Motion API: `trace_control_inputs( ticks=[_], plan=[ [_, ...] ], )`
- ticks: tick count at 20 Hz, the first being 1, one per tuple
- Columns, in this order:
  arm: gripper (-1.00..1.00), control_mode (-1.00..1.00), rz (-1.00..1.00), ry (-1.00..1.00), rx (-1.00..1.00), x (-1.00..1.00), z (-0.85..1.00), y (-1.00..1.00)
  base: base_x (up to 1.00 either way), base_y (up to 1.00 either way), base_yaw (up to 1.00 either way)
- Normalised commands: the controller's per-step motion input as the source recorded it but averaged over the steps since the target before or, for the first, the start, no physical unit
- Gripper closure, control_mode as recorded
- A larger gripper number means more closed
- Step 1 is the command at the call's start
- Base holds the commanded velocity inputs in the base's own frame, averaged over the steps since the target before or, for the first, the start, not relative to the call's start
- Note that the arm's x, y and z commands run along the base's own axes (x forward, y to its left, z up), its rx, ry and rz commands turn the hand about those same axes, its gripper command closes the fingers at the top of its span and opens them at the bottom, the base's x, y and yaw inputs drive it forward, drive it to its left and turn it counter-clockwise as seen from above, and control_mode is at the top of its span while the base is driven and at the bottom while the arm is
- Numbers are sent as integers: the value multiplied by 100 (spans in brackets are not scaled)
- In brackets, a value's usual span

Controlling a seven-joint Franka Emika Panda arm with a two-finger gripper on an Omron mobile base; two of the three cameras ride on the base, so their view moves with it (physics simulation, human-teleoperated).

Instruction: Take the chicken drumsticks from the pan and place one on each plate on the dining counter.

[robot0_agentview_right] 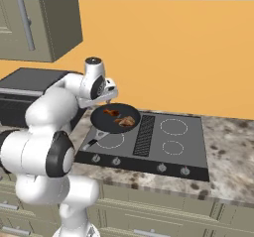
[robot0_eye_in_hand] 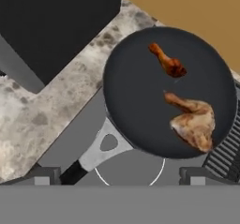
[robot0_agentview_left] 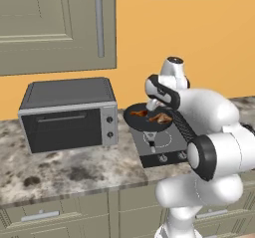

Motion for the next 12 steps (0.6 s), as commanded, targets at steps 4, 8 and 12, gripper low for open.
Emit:
trace_control_inputs(
  ticks=[4, 8, 12],
  plan=[
    [-100, -100, 0, -2, -13, 63, -44, 10, 0, 0, 0],
    [-100, -100, 2, 0, -3, 59, -46, 3, 0, 0, 0],
    [-100, -100, 1, 0, 0, 56, -40, 3, 0, 0, 0]
  ],
)
